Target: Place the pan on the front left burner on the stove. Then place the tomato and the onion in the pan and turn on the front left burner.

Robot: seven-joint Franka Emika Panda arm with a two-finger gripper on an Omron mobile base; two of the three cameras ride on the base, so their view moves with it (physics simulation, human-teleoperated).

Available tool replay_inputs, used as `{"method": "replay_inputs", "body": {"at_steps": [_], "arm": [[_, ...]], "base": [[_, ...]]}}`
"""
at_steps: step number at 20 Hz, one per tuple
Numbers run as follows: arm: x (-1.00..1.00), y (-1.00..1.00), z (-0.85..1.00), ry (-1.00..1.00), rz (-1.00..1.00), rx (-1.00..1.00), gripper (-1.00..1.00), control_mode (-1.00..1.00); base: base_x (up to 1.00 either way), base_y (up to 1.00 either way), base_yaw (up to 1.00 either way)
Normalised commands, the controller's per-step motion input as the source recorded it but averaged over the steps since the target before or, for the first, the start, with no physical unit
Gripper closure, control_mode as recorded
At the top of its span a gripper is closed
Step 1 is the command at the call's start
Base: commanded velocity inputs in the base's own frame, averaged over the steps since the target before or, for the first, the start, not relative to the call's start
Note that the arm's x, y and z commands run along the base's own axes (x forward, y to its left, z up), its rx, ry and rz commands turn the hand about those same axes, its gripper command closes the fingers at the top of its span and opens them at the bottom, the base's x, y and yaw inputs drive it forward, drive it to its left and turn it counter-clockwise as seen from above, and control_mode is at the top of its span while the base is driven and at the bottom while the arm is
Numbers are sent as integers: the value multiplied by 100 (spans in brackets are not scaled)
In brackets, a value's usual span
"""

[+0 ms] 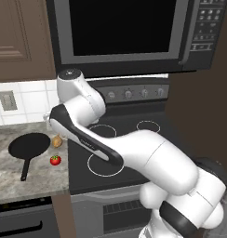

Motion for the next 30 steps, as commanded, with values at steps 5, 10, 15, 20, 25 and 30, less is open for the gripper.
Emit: {"method": "replay_inputs", "body": {"at_steps": [5, 10, 15, 20, 25, 30], "arm": [[0, 42, -12, 0, 0, 0, -100, -100], [0, 38, -17, 0, 0, 0, -100, -100], [0, 33, -19, 0, 0, 0, -100, -100], [0, 27, -23, 1, 0, 0, -100, -100], [0, 27, -25, 1, 0, 0, -100, -100], [0, 23, -25, 2, 0, 0, -100, -100]], "base": [[0, 0, 0], [0, 0, 0], [0, 0, 0], [0, 0, 0], [0, 0, 0], [0, 0, 0]]}}
